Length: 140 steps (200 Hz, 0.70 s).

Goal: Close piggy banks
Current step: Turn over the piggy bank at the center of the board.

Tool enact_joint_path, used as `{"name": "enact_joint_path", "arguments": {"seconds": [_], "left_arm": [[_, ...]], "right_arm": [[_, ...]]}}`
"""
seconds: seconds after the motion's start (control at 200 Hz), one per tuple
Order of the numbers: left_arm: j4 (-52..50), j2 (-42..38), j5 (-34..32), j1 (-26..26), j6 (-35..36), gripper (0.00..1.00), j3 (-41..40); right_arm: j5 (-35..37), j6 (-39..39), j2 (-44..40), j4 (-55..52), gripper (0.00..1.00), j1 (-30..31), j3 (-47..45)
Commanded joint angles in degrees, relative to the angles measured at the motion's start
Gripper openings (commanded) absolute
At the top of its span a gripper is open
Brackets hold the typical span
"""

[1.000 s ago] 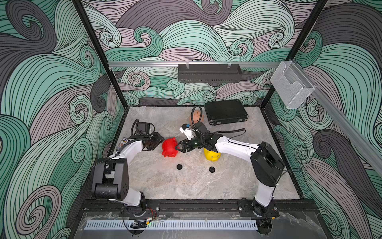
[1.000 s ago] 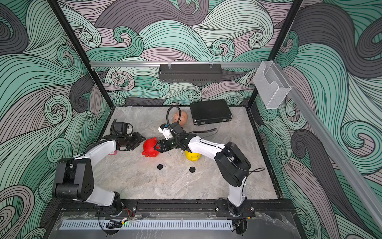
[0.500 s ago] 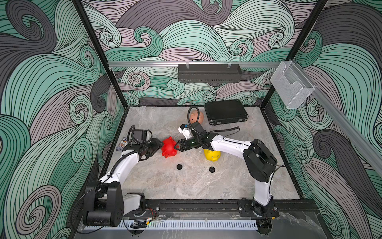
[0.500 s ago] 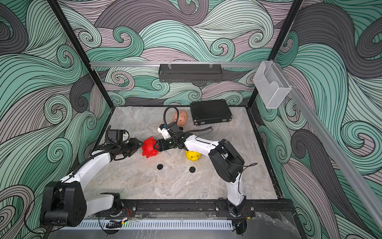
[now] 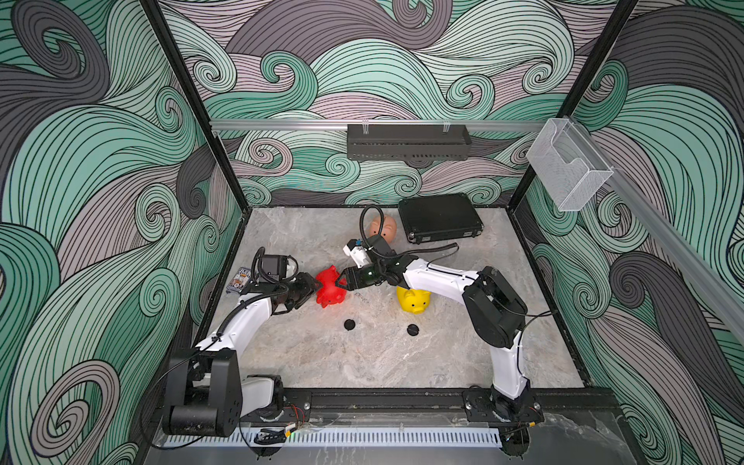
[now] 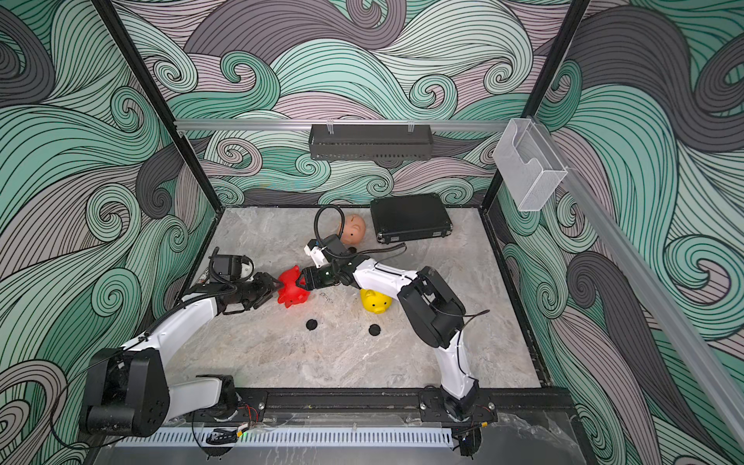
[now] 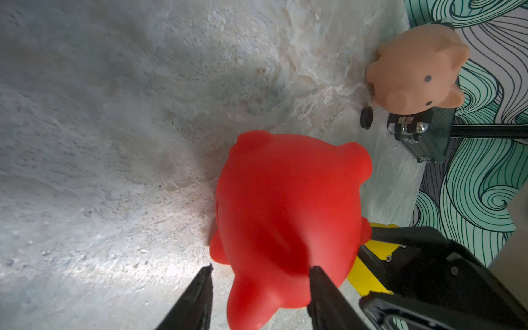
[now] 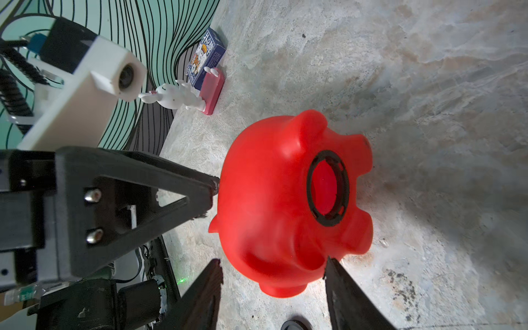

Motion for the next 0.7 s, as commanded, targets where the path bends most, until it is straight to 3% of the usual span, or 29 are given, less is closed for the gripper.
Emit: {"name": "enact_joint_path", "arguments": {"seconds": [0.0,0.385,0.695], "left_arm": [[1.08,0.92,1.35,0.33,0.65,0.52,0.21],[2.33,3.89,0.82,0.33,0.72,0.49,0.87],[2.86,6.70,1.00,0.33,0.63,0.48,2.18]], "right_arm": [[-2.28,1.68,0.74,-0.16,0.58,-0.11,1.21],[0.53,0.59,1.73,-3.11,0.59,-0.65,2.87],[-1.37,1.64,3.46,-3.14,0.59,-1.42,4.72]]}}
